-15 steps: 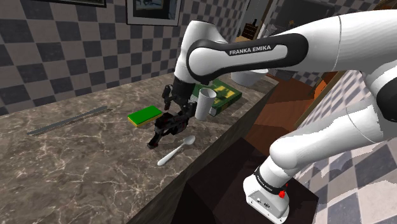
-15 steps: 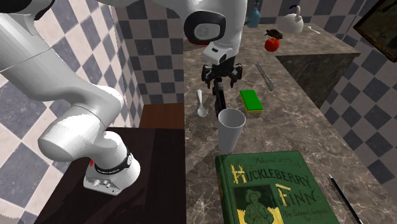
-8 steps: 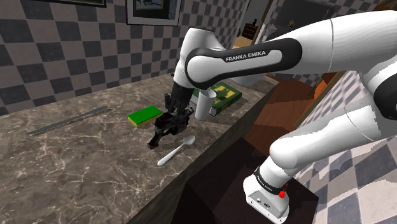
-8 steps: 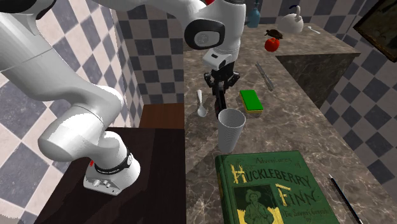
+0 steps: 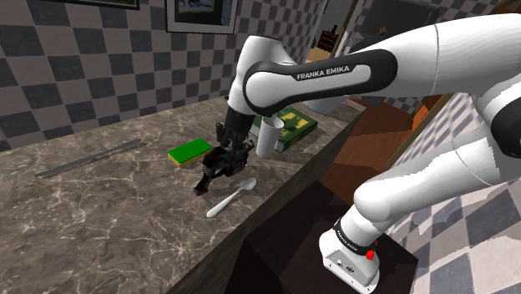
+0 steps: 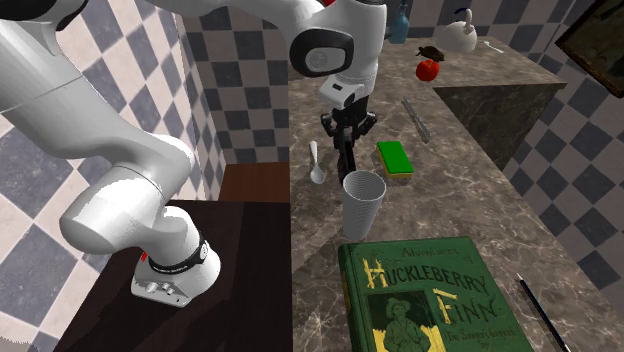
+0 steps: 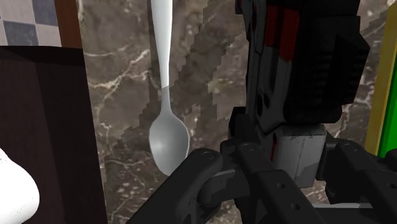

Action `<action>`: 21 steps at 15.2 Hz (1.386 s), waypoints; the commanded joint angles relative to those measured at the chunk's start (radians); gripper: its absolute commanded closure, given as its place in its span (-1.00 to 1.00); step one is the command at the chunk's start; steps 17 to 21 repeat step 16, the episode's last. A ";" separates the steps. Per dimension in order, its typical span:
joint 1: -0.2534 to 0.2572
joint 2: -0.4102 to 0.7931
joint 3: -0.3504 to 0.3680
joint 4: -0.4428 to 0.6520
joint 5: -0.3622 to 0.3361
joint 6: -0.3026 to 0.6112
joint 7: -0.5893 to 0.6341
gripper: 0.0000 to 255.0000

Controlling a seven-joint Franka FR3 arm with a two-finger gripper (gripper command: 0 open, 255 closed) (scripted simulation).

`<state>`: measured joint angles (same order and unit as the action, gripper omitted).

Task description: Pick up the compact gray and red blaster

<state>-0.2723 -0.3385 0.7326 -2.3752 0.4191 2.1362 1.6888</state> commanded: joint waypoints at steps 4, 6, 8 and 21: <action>0.003 -0.029 -0.020 0.039 0.000 -0.068 0.001 1.00; 0.003 -0.040 -0.029 0.058 -0.001 -0.097 0.003 1.00; 0.003 -0.050 -0.037 0.077 -0.003 -0.125 0.005 1.00; 0.002 -0.072 -0.060 0.142 -0.011 -0.211 0.013 1.00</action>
